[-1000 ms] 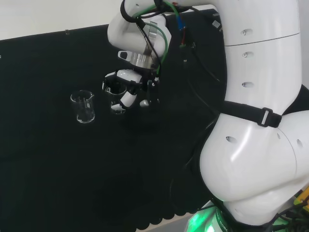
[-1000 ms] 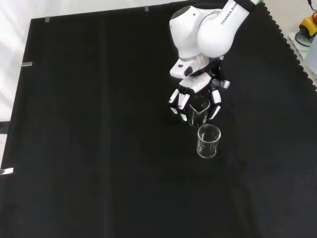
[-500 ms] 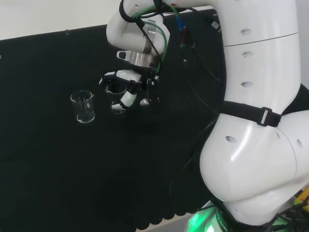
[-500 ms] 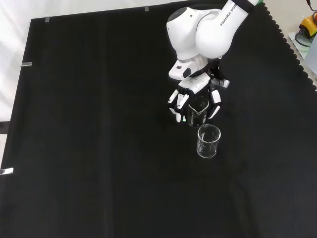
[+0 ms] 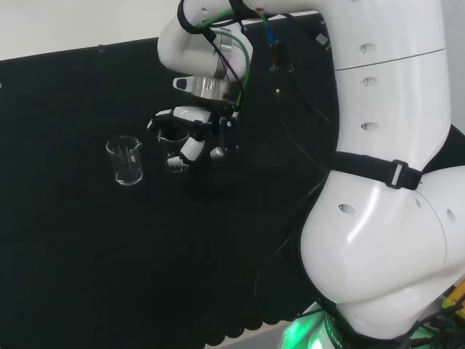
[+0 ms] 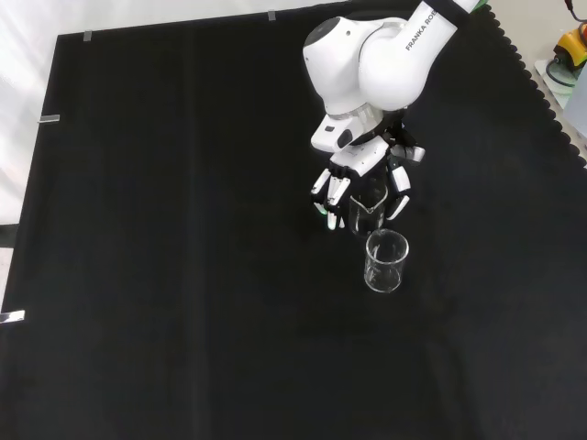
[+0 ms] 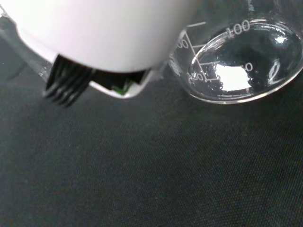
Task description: Place the beaker back on the table.
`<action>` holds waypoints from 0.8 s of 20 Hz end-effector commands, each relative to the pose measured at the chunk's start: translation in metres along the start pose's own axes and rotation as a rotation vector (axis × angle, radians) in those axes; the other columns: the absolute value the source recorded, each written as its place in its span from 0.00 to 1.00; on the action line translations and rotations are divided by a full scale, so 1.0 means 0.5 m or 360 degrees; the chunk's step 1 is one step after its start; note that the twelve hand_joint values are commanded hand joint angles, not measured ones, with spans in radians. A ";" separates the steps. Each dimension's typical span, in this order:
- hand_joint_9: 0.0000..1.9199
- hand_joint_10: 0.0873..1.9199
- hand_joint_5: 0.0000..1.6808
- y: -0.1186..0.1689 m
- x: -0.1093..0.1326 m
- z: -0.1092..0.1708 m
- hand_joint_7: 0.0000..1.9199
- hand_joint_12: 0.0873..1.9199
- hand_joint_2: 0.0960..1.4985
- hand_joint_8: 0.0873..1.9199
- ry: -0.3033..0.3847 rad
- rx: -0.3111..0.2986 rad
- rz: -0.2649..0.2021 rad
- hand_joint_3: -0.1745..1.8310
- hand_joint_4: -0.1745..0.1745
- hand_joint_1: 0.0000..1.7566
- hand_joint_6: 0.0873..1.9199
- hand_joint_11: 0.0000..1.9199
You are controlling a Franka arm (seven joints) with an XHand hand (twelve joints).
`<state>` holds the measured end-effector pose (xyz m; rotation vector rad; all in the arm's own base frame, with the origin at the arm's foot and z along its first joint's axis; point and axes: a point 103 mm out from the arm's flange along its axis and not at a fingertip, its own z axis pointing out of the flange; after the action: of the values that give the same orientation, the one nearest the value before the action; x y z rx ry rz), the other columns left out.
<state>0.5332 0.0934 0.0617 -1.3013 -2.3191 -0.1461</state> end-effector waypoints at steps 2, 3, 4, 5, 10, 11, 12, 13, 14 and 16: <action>0.37 0.29 0.20 -0.002 0.002 0.003 0.32 0.69 0.15 0.35 -0.0008 0.0040 -0.0005 0.65 0.40 0.55 0.18 0.09; 0.37 0.29 0.20 -0.002 0.002 0.003 0.32 0.69 0.15 0.35 -0.0010 0.0042 -0.0004 0.64 0.39 0.55 0.17 0.08; 0.36 0.29 0.20 -0.003 0.003 0.002 0.31 0.70 0.15 0.35 -0.0012 0.0044 -0.0003 0.64 0.39 0.54 0.17 0.08; 0.36 0.29 0.20 -0.004 0.003 0.001 0.31 0.70 0.15 0.35 -0.0014 0.0042 -0.0003 0.63 0.39 0.53 0.16 0.07; 0.35 0.30 0.20 -0.008 0.009 -0.013 0.30 0.70 0.16 0.36 -0.0025 0.0020 0.0000 0.62 0.39 0.52 0.15 0.06; 0.34 0.30 0.20 -0.009 0.010 -0.017 0.30 0.70 0.16 0.36 -0.0024 0.0014 0.0002 0.62 0.39 0.52 0.14 0.05; 0.34 0.30 0.21 -0.011 0.010 -0.020 0.30 0.70 0.16 0.36 -0.0023 0.0007 0.0003 0.62 0.39 0.52 0.14 0.05; 0.34 0.30 0.21 -0.012 0.011 -0.023 0.30 0.70 0.16 0.36 -0.0023 0.0002 0.0004 0.62 0.39 0.52 0.14 0.05; 0.34 0.30 0.21 -0.014 0.012 -0.026 0.30 0.70 0.16 0.36 -0.0023 -0.0002 0.0005 0.62 0.39 0.52 0.14 0.05; 0.34 0.30 0.21 -0.016 0.012 -0.029 0.30 0.70 0.16 0.36 -0.0025 -0.0007 0.0006 0.62 0.39 0.52 0.14 0.05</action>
<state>0.5299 0.0911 0.0750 -1.3058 -2.3301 -0.1306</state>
